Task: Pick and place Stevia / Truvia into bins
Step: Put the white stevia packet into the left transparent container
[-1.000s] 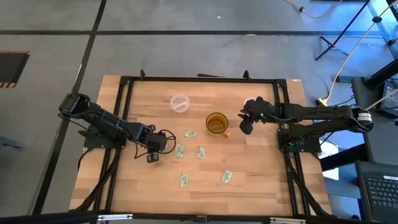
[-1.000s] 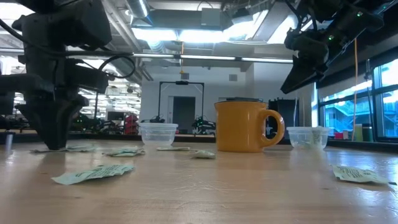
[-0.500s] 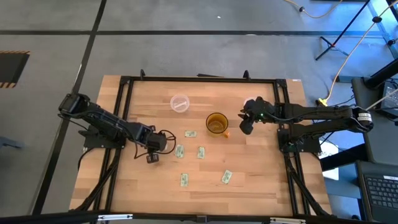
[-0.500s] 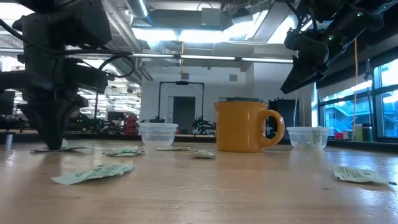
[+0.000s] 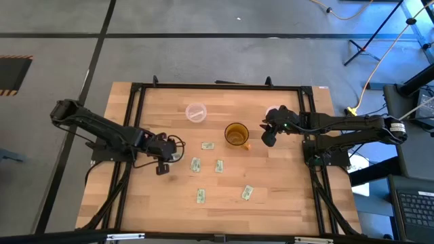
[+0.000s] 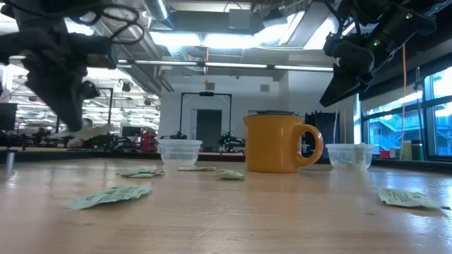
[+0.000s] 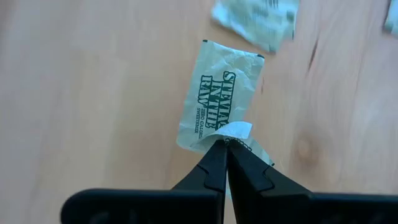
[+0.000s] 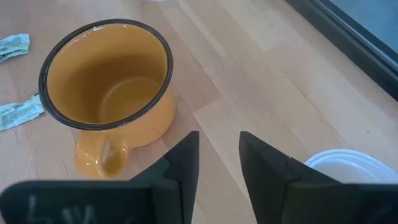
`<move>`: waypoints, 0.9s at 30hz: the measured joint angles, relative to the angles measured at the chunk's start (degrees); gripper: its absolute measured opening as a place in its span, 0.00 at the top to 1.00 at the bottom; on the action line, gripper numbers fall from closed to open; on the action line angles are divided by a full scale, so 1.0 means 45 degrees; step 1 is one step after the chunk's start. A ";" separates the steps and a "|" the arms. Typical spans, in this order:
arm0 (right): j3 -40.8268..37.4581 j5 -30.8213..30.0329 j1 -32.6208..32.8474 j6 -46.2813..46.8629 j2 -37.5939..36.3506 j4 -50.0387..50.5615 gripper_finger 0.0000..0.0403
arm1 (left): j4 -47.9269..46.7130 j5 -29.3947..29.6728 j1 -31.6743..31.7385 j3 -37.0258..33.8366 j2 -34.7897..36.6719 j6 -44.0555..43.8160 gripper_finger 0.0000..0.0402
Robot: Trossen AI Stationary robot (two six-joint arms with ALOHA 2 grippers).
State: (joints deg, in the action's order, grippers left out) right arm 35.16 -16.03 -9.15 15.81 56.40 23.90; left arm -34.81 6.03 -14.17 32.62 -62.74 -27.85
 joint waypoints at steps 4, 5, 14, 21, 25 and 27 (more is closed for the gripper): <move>0.0000 0.0000 0.0000 0.0000 0.0000 -0.0005 0.71 | 0.0011 0.0436 0.0163 0.0010 0.0647 0.0126 0.99; 0.0002 -0.0002 0.0001 0.0004 0.0000 -0.0005 0.71 | 0.0018 0.0441 0.0205 0.0013 0.0755 0.0215 0.99; 0.0005 0.0000 0.0000 0.0034 0.0001 -0.0005 0.71 | 0.0128 0.0631 0.0363 0.0034 0.0260 0.0355 0.99; 0.0005 0.0000 0.0000 0.0044 0.0236 -0.0025 0.71 | 0.0427 0.0335 0.0363 0.0039 -0.1329 0.0354 0.99; 0.0007 0.0000 0.0000 0.0044 0.0531 -0.0051 0.71 | 0.1108 -0.0024 0.0363 0.0044 -0.2307 0.0355 0.99; 0.0008 0.0000 0.0000 0.0044 0.0721 -0.0015 0.71 | 0.1323 -0.0273 0.0363 0.0044 -0.2761 0.0359 0.99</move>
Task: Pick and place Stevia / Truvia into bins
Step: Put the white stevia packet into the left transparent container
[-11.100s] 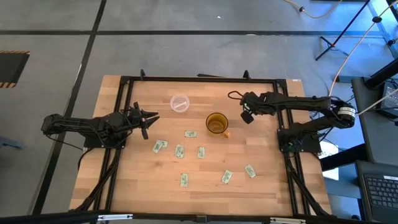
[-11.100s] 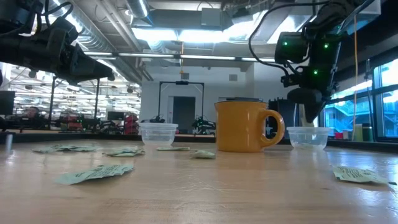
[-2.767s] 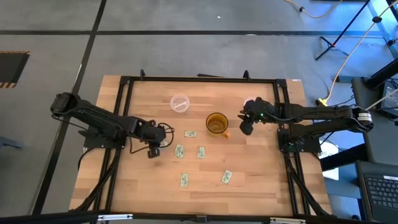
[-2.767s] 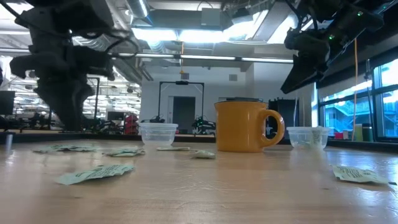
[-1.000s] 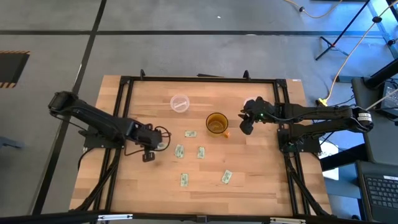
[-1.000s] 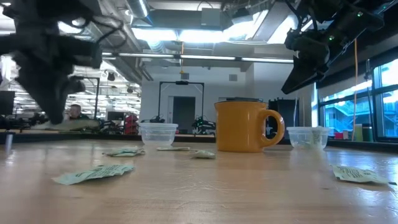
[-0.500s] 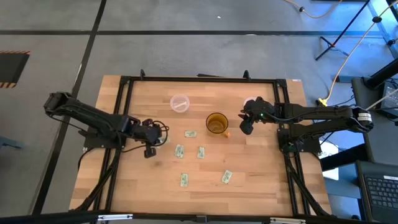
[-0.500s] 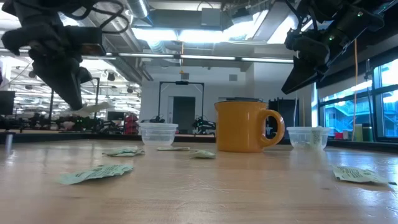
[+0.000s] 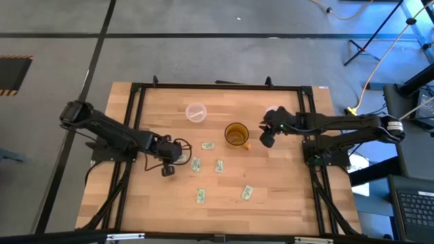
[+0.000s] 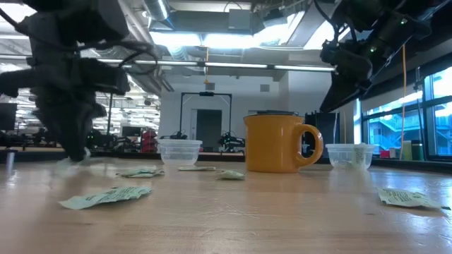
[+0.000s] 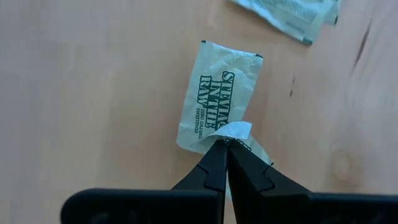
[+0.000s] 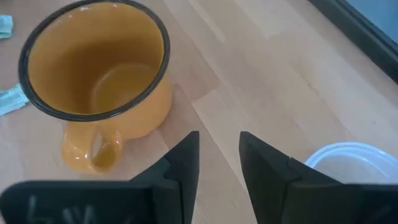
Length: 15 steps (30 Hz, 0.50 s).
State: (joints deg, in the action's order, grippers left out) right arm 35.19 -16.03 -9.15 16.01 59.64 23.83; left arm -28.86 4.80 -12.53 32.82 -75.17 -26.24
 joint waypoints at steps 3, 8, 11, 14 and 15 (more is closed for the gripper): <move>0.0002 0.0000 0.0000 0.0000 0.0291 -0.0018 0.71 | 0.0093 -0.0111 -0.0024 0.0000 -0.0564 -0.0004 0.99; 0.0002 0.0005 0.0003 0.0084 0.0515 -0.0046 0.71 | 0.0175 -0.0111 -0.0024 0.0073 -0.1005 -0.0039 0.99; 0.0000 0.0000 0.0003 0.0042 0.0508 -0.0073 0.71 | 0.0165 -0.0116 -0.0024 0.0061 -0.0938 -0.0213 0.99; -0.0003 0.0000 0.0000 0.0034 0.0508 -0.0068 0.71 | 0.0073 -0.0129 -0.0024 0.0012 -0.0766 -0.0372 0.98; -0.0002 0.0000 0.0000 0.0034 0.0508 -0.0068 0.71 | 0.0016 -0.0140 -0.0024 -0.0004 -0.0721 -0.0379 0.98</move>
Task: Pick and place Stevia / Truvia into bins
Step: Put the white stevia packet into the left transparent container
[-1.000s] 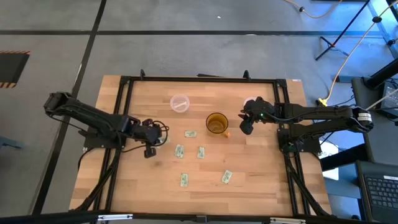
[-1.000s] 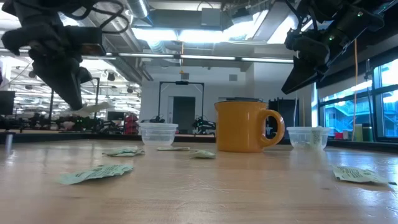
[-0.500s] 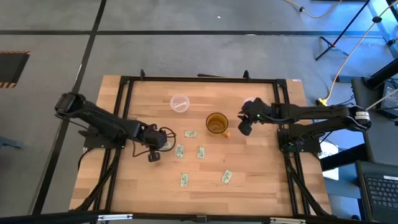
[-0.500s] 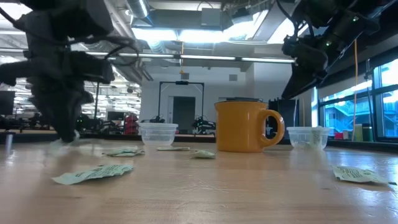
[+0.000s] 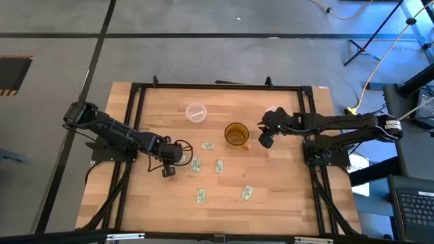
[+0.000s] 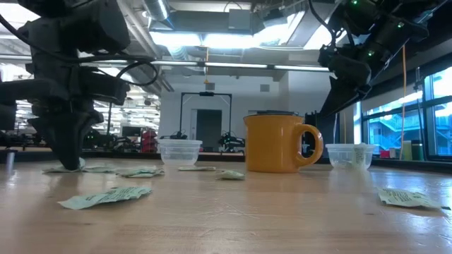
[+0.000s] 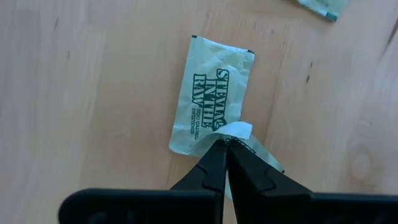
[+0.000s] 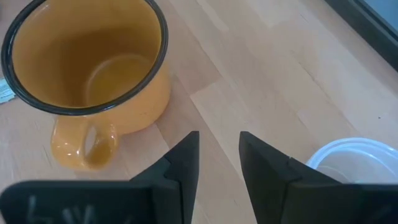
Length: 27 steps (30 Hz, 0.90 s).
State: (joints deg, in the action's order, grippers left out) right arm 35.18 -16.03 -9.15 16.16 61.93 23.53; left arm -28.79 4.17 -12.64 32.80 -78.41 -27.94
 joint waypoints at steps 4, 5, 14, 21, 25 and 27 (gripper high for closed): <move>0.0000 0.0000 0.0004 -0.0010 0.0000 0.0001 0.71 | 0.0031 -0.0006 0.0000 -0.0001 0.0054 -0.0005 0.92; 0.0003 0.0000 0.0001 -0.0010 -0.0001 0.0010 0.71 | 0.0029 -0.0006 0.0000 -0.0001 0.0054 -0.0005 0.91; -0.0001 0.0000 0.0005 -0.0034 -0.0010 0.0010 0.71 | 0.0047 -0.0155 0.0000 -0.0001 0.0056 -0.0308 0.80; 0.0001 0.0000 0.0003 -0.0034 -0.0010 0.0010 0.71 | -0.0154 -0.0496 -0.0293 -0.0001 0.0063 -0.0401 0.76; -0.0001 0.0000 0.0005 -0.0034 -0.0010 0.0010 0.71 | -0.0555 -0.0405 -0.0544 0.0021 0.0083 -0.0949 0.74; 0.0001 0.0000 0.0003 -0.0034 -0.0010 0.0010 0.71 | -0.0775 -0.0266 -0.0637 0.0034 0.0088 -0.0997 0.72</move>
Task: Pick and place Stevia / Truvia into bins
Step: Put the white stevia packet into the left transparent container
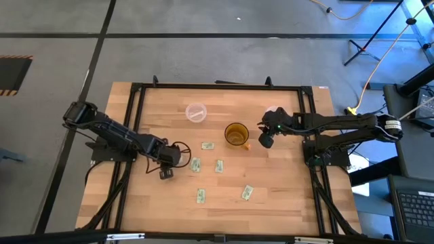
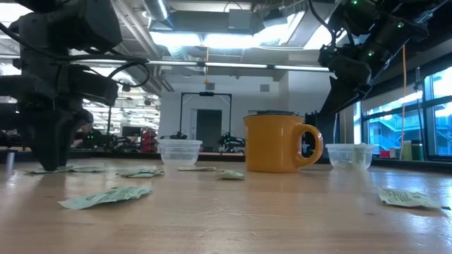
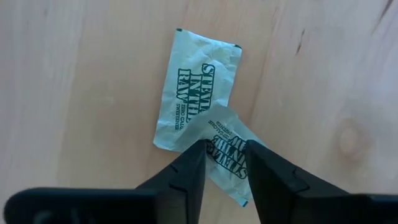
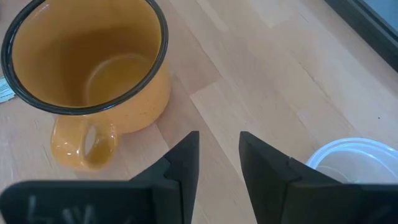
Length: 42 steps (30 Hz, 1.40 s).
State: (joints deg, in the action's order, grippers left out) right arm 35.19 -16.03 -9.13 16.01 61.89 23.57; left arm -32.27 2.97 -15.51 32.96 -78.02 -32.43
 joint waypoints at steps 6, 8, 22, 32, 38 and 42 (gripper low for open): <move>0.0001 0.0000 -0.0003 0.0000 0.0000 0.0000 0.71 | -0.0238 0.0475 -0.0135 0.0003 0.0005 -0.0003 0.68; -0.0001 0.0000 0.0001 0.0000 0.0000 0.0000 0.71 | -0.0252 0.0533 -0.0135 0.0002 0.0005 0.0002 0.67; -0.0002 0.0000 -0.0001 0.0000 0.0000 -0.0015 0.71 | -0.0262 0.0208 -0.0130 -0.0002 0.0000 -0.0408 0.66; -0.0002 -0.0005 0.0000 -0.0311 0.0000 -0.0081 0.71 | -0.0252 -0.1157 -0.0135 0.0013 0.0005 -0.2433 0.62; -0.0002 -0.0005 0.0001 -0.0380 -0.0005 -0.0238 0.71 | 0.0053 -0.1161 -0.0223 -0.0002 -0.0008 0.0635 0.64; -0.0002 -0.0004 0.0000 -0.0384 -0.0005 -0.0238 0.71 | 0.0502 -0.1094 -0.0052 -0.0021 -0.0029 0.1012 0.65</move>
State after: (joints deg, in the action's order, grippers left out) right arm 35.18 -16.05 -9.13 14.28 61.87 22.50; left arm -30.02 -1.95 -15.75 32.86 -78.15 -27.88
